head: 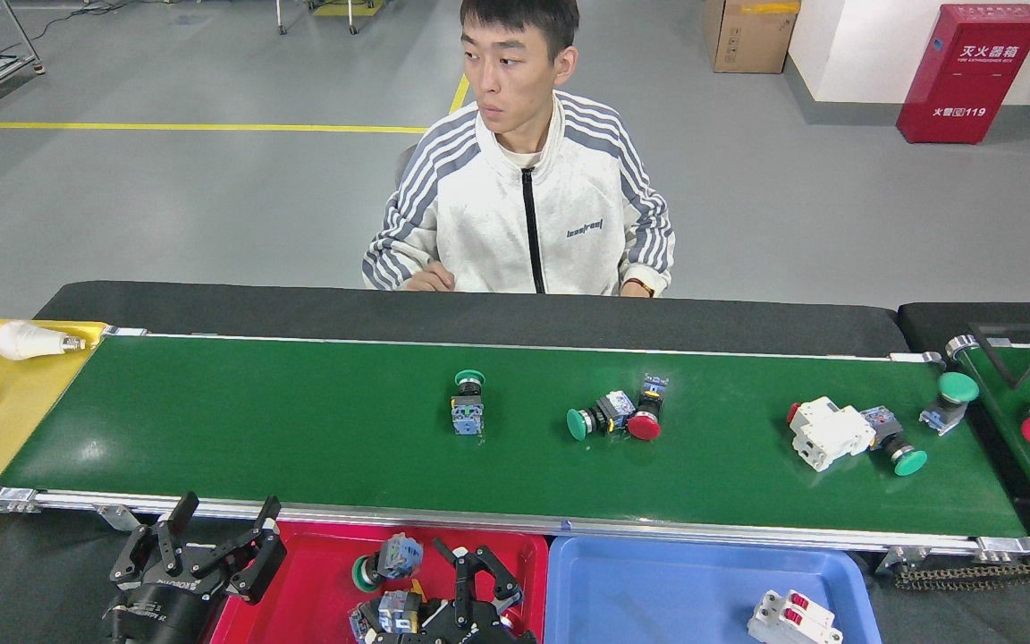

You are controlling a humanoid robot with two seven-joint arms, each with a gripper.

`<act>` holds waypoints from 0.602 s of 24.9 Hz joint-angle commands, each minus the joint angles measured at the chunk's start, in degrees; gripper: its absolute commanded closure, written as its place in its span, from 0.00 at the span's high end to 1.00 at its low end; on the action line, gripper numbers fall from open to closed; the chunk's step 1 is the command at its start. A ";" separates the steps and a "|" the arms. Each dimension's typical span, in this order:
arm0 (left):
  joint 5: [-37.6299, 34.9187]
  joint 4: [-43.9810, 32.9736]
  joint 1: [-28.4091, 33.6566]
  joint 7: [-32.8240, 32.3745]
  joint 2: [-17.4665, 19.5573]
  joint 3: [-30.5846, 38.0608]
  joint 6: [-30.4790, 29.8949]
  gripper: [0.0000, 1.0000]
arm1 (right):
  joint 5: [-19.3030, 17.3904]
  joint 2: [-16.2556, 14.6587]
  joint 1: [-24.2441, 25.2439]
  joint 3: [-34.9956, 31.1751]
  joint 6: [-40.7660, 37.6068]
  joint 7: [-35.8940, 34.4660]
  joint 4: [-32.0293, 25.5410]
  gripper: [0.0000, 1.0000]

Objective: Pick switch part from conveyor to tray

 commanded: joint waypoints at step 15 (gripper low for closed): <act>-8.01 15.03 -19.08 -2.68 -5.99 -10.62 3.10 1.00 | -4.78 -1.04 12.99 -32.02 18.56 -14.28 -5.78 1.00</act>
